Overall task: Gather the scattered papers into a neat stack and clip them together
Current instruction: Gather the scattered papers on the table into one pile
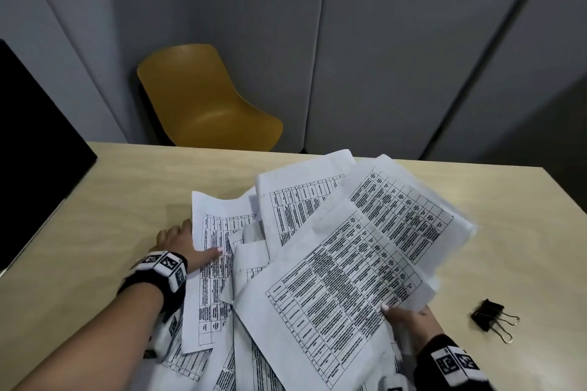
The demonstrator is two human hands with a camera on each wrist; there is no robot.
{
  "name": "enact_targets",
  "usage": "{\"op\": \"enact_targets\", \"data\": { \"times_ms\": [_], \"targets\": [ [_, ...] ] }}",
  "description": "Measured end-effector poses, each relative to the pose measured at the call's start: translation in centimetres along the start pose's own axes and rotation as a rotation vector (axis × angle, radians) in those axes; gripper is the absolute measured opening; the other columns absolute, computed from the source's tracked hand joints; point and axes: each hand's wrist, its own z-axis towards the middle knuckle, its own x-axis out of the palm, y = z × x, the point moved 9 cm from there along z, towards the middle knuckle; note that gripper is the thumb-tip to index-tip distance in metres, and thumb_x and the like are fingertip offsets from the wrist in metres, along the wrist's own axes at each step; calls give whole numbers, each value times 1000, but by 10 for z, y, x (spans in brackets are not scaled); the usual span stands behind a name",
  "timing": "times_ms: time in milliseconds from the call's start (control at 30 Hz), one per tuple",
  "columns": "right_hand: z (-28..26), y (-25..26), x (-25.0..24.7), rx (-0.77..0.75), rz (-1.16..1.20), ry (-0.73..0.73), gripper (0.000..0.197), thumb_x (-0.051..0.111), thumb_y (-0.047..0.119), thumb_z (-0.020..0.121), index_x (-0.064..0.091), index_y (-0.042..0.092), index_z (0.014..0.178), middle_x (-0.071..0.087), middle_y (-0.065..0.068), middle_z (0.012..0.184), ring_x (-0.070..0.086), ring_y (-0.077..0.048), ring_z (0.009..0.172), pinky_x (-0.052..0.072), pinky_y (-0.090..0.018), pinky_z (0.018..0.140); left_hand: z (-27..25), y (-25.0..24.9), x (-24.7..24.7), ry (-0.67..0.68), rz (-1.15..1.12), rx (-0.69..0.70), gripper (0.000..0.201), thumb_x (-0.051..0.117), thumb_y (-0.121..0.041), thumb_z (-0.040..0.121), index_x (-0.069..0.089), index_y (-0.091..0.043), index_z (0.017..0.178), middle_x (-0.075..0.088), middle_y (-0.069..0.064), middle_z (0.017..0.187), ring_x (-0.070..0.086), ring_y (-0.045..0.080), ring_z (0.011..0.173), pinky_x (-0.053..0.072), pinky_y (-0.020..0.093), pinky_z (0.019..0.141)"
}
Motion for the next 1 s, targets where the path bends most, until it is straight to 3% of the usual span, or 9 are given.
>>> {"op": "enact_targets", "data": {
  "times_ms": [67, 233, 367, 500, 567, 667, 733, 833, 1000],
  "targets": [
    [-8, 11, 5, -37, 3, 13, 23, 57, -11, 80, 45, 5, 68, 49, -10, 63, 44, -20, 57, 30, -26, 53, 6, 0, 3, 31, -14, 4, 106, 41, -87, 41, 45, -26, 127, 52, 9, 130, 42, 32, 123, 36, 38, 98],
    [-2, 8, 1, -39, -20, 3, 33, 56, -14, 80, 42, 7, 58, 46, 1, 32, 45, -11, 29, 35, -16, 34, -15, -22, 18, 172, -194, 60, 88, 60, -72, 52, 53, -16, 120, 64, 6, 122, 60, 25, 110, 47, 27, 88],
    [-1, 4, 4, -31, -1, 33, 37, 56, -12, 81, 38, 10, 57, 41, 4, 22, 34, 0, 18, 27, -8, 27, -23, -25, 26, 106, -468, 7, 65, 62, -60, 58, 68, -14, 103, 70, 10, 111, 65, 26, 99, 49, 29, 88],
    [-1, 2, 1, -10, -25, -13, 34, 56, -11, 80, 40, 8, 57, 41, 4, 22, 33, -2, 18, 26, -7, 27, -35, -36, 33, 167, -728, -53, 85, 50, -78, 66, 54, -19, 127, 57, 6, 133, 53, 27, 121, 38, 34, 103],
    [0, 0, -1, -14, -26, -32, 33, 56, -12, 80, 41, 8, 58, 42, 4, 22, 35, -2, 18, 28, -7, 28, -43, -43, 42, 264, -889, -93, 82, 48, -72, 74, 47, -15, 134, 48, 7, 141, 43, 27, 131, 30, 35, 107],
    [8, -10, -4, 29, -31, -44, 27, 59, -10, 79, 43, 5, 63, 48, 2, 28, 44, -7, 24, 34, -11, 30, -53, -48, 57, 356, -964, -78, 105, 71, -73, 49, 52, -9, 129, 55, 10, 134, 50, 29, 125, 32, 44, 110],
    [9, -16, -2, 74, -50, -78, 16, 63, -5, 76, 51, -3, 86, 59, -12, 55, 55, -20, 47, 42, -20, 44, -57, -48, 67, 370, -985, -44, 102, 89, -54, 27, 64, -4, 112, 71, 11, 111, 66, 28, 104, 48, 43, 97],
    [11, -21, 3, 93, -101, -126, 40, 68, 0, 74, 50, -10, 109, 55, -19, 79, 53, -25, 66, 42, -27, 54, -66, -51, 78, 401, -1000, -48, 59, 87, -15, 52, 65, 2, 105, 74, 13, 90, 70, 28, 87, 55, 40, 83],
    [4, 4, 15, -31, -177, -145, 11, 63, -2, 79, 53, -6, 83, 52, -12, 65, 48, -21, 55, 37, -22, 50, -54, -49, 58, 307, -980, -16, 45, 75, -9, 68, 61, -1, 110, 70, 19, 103, 65, 35, 97, 48, 53, 94]
  ]
}}
